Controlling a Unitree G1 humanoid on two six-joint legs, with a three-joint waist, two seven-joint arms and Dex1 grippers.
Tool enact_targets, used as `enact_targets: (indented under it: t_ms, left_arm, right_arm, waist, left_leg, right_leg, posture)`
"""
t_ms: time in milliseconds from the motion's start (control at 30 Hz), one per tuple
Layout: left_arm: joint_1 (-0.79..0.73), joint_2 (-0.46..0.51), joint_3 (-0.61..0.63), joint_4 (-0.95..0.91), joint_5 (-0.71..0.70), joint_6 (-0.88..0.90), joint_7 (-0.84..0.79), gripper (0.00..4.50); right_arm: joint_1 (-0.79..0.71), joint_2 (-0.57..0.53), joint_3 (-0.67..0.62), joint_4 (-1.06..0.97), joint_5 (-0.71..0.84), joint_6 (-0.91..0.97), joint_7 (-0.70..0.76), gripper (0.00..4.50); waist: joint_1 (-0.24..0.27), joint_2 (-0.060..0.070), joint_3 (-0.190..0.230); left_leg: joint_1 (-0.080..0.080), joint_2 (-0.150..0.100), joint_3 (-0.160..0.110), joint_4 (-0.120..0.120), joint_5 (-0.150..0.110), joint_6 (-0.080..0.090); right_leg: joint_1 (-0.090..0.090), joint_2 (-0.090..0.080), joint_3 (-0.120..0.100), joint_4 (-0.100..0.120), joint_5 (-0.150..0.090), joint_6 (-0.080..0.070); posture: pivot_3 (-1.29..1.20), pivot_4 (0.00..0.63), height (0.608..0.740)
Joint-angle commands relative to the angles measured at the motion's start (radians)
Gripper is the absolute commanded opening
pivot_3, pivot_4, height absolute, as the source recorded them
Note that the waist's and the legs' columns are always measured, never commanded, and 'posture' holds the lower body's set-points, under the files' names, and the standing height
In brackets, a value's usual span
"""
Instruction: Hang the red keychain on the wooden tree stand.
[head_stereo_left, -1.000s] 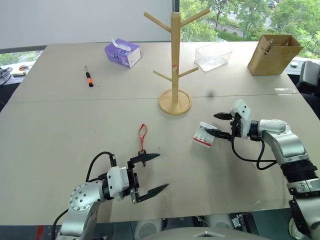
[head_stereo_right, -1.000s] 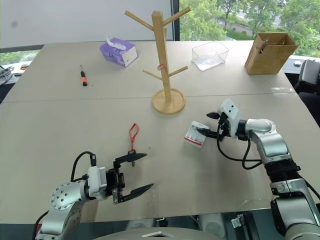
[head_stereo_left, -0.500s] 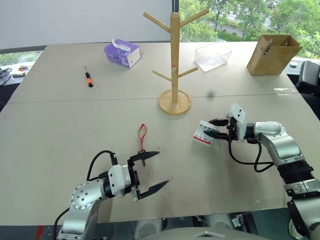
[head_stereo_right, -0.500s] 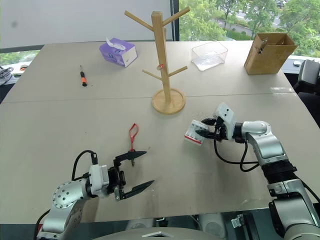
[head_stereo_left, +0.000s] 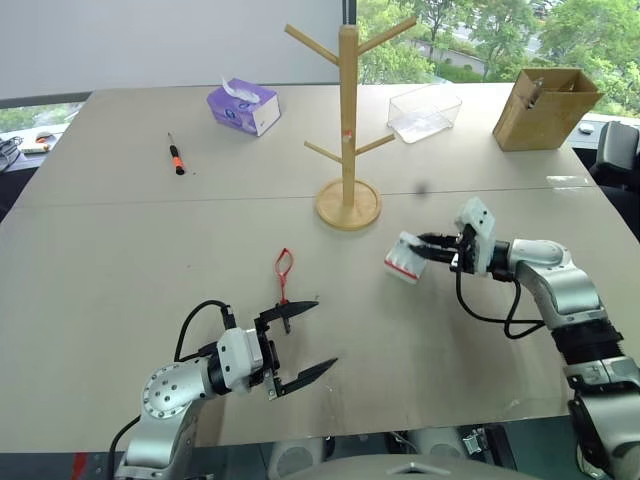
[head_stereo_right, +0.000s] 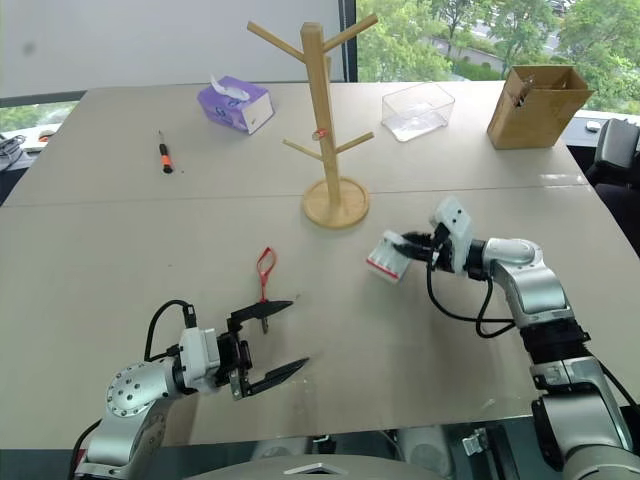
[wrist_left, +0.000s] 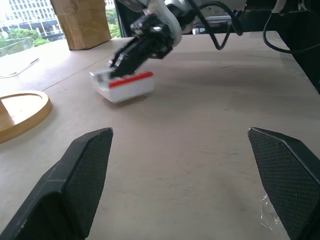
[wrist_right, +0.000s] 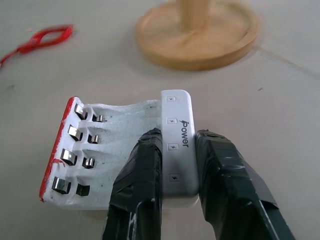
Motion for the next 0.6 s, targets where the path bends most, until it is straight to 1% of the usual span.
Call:
enact_targets:
  t_ms: [33,100,200,267,400,467,533,567,600]
  left_arm:
    - [-0.004,-0.01,0.003,-0.017,-0.007,-0.009,0.032,4.5]
    - [-0.006,-0.013,0.005,-0.017,-0.008,-0.007,0.043,4.5]
    - [-0.007,-0.009,0.005,-0.017,-0.003,-0.01,0.05,4.5]
    - [-0.009,-0.008,0.004,-0.017,-0.001,-0.01,0.055,4.5]
    - [-0.011,-0.008,0.002,-0.021,0.0,-0.008,0.066,4.5]
    - [-0.011,-0.009,0.001,-0.022,0.003,-0.009,0.071,4.5]
    - [-0.012,-0.009,-0.002,-0.023,0.005,-0.009,0.077,4.5]
    - [-0.012,-0.01,-0.003,-0.024,0.006,-0.009,0.08,4.5]
    - [-0.01,-0.01,-0.003,-0.025,0.007,-0.01,0.082,4.5]
  right_arm:
    - [-0.207,0.013,-0.146,0.248,-0.02,-0.037,-0.264,0.5]
    - [-0.28,0.017,-0.171,0.374,-0.043,-0.071,-0.346,0.5]
    - [-0.426,-0.004,-0.221,0.649,-0.081,-0.126,-0.528,0.5]
    - [-0.484,-0.017,-0.238,0.765,-0.096,-0.158,-0.595,0.5]
    - [-0.541,-0.034,-0.25,0.893,-0.123,-0.217,-0.656,0.5]
    - [-0.556,-0.038,-0.268,0.927,-0.122,-0.23,-0.684,0.5]
    - [-0.564,-0.039,-0.275,0.943,-0.125,-0.245,-0.682,0.5]
    - [-0.566,-0.039,-0.283,0.947,-0.12,-0.245,-0.671,1.3]
    - [-0.566,-0.039,-0.286,0.948,-0.12,-0.249,-0.66,1.72]
  waist:
    - [-0.001,0.001,0.0]
    - [0.003,0.001,0.0]
    - [0.004,0.001,0.0]
    - [0.002,0.001,0.0]
    - [-0.004,0.002,0.001]
    - [-0.008,0.002,0.001]
    - [-0.013,0.002,0.001]
    - [-0.017,0.002,0.001]
    - [-0.018,0.003,0.001]
  left_leg:
    - [0.0,0.0,0.0,0.0,0.0,0.0]
    - [0.0,0.0,0.0,0.0,0.0,0.0]
    - [-0.001,-0.001,0.001,-0.001,0.0,0.0]
    - [-0.001,-0.001,0.002,-0.001,0.001,-0.002]
    - [-0.001,-0.001,0.004,-0.001,0.001,-0.001]
    - [0.0,0.0,0.005,-0.001,0.0,0.0]
    - [0.0,0.0,0.004,-0.001,0.0,0.0]
    - [0.0,0.0,0.004,-0.001,0.0,0.0]
    - [0.0,0.0,0.004,-0.001,0.0,0.0]
  right_leg:
    - [0.0,0.0,0.0,0.0,0.0,0.0]
    - [-0.001,0.0,0.0,0.001,0.0,0.0]
    - [-0.001,0.0,0.0,0.0,0.0,0.0]
    - [-0.001,0.0,0.001,0.0,0.0,0.0]
    - [-0.001,0.0,0.003,-0.001,0.0,0.0]
    - [-0.002,0.0,0.004,0.0,0.0,0.0]
    - [-0.002,0.0,0.004,0.0,0.0,0.0]
    - [-0.002,0.0,0.004,0.0,0.0,0.0]
    - [-0.002,0.0,0.004,0.0,0.0,0.0]
  posture:
    - [0.0,0.15,0.74]
    - [0.0,0.15,0.74]
    - [0.0,0.15,0.74]
    - [0.0,0.15,0.74]
    - [0.0,0.15,0.74]
    - [0.0,0.15,0.74]
    - [0.0,0.15,0.74]
    - [0.0,0.15,0.74]
    - [0.0,0.15,0.74]
